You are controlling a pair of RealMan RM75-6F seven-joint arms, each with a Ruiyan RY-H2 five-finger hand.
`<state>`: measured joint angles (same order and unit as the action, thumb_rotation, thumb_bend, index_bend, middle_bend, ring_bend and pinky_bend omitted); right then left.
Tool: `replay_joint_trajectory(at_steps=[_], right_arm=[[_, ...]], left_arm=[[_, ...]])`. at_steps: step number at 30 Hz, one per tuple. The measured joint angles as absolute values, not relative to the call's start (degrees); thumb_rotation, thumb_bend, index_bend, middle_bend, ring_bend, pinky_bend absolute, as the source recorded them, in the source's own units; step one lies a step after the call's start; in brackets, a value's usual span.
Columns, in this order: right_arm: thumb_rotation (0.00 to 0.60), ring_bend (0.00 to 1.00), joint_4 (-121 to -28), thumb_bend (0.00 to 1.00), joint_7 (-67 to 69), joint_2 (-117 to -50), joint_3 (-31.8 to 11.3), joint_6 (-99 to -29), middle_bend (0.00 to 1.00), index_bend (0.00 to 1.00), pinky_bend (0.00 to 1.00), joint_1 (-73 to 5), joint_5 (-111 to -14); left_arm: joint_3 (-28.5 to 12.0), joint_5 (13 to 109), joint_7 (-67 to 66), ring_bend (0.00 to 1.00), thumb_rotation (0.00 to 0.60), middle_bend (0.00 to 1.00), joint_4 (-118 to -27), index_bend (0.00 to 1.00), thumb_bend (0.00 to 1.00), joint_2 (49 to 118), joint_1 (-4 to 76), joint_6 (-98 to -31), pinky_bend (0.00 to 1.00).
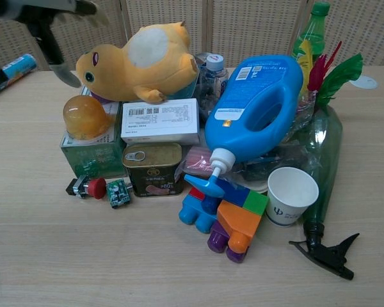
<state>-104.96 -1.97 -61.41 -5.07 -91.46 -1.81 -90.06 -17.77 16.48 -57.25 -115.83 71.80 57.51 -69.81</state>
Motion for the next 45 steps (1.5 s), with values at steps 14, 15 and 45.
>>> replay_joint_trajectory(at_steps=[14, 15, 45], right_arm=[[0.301, 0.00, -104.51, 0.00, -0.12, -60.74, -5.25, -90.95, 0.00, 0.00, 0.00, -1.84, -89.14], [0.301, 0.00, -104.52, 0.00, -0.12, -60.75, -5.21, -90.93, 0.00, 0.00, 0.00, -1.85, -89.19], [0.302, 0.00, -105.17, 0.00, -2.03, -61.31, -4.36, -89.96, 0.00, 0.00, 0.00, -2.13, -89.97]], left_arm=[[-13.93, 18.60, -61.13, 0.08, 0.600, 0.17, -103.74, 0.23, 0.00, 86.68, 65.03, -78.41, 0.13], [-13.49, 20.16, -61.02, 0.15, 0.600, 0.29, -102.97, 0.35, 0.00, 87.14, 65.01, -78.99, 0.23], [-20.87, 39.47, -63.32, 0.75, 0.600, 0.93, -111.34, 0.93, 0.00, 69.87, 62.57, -84.11, 0.80]])
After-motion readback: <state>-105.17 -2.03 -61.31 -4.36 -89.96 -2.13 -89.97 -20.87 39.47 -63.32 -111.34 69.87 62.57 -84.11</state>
